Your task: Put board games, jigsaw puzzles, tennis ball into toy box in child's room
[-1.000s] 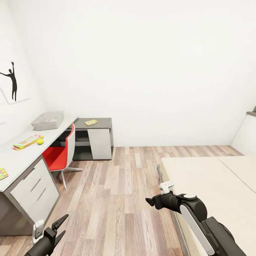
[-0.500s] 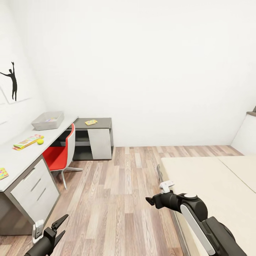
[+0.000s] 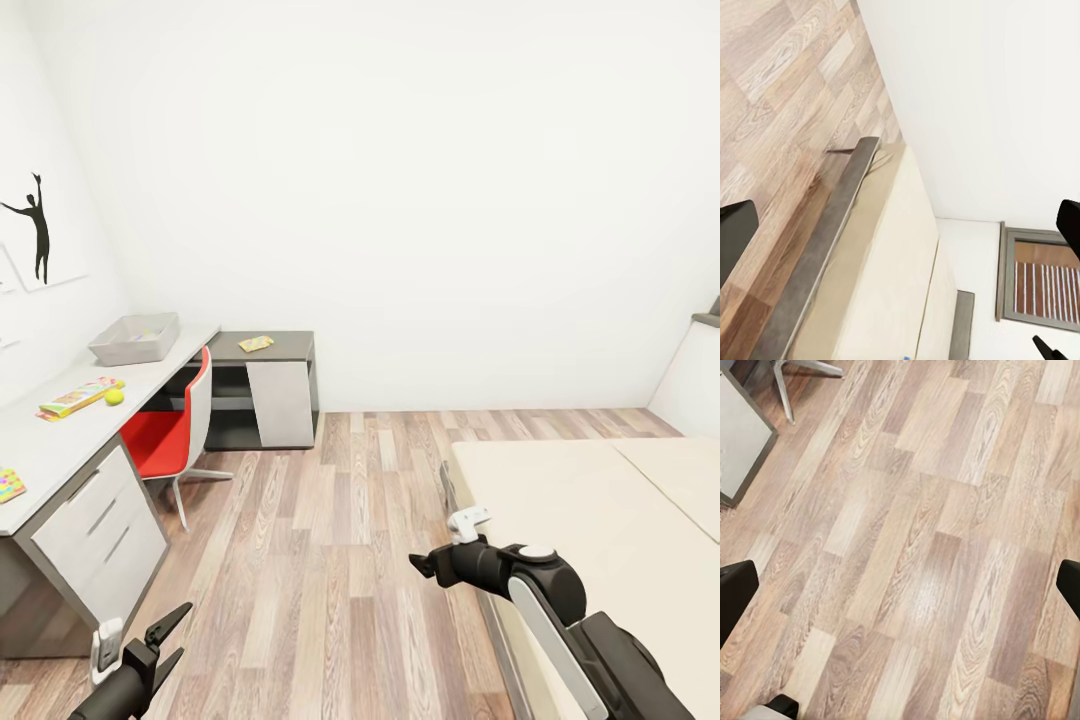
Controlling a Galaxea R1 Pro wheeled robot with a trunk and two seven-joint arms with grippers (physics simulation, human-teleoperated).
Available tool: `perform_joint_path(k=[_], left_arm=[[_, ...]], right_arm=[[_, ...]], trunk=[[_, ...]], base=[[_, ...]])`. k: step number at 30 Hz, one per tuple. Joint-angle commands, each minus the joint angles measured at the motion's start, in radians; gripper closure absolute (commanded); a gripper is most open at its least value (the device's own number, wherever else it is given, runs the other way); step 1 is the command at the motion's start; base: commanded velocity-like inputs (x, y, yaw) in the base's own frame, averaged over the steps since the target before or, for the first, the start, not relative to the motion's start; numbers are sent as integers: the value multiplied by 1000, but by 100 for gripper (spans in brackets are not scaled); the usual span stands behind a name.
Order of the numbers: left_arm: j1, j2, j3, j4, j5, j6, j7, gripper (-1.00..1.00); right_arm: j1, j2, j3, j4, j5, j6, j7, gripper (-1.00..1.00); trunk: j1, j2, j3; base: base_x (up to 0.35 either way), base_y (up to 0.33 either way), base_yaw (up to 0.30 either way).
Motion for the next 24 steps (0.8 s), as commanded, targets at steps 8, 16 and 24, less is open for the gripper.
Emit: perform_joint_path(k=[8, 16, 24], left_arm=[[0, 0, 2, -1, 7, 7, 0, -100], [0, 0, 2, -1, 7, 7, 0, -100], [0, 0, 2, -1, 7, 7, 0, -100]], right_arm=[[7, 0, 1, -10, 8, 4, 7, -100], [12, -2, 1, -25, 8, 4, 8, -100], [14, -8, 1, -29, 8, 4, 9, -100]], trunk=[[1, -2, -2], [1, -2, -2], [1, -2, -2]], base=[[-10, -6, 0], [-2, -1, 0], [-12, -3, 0]])
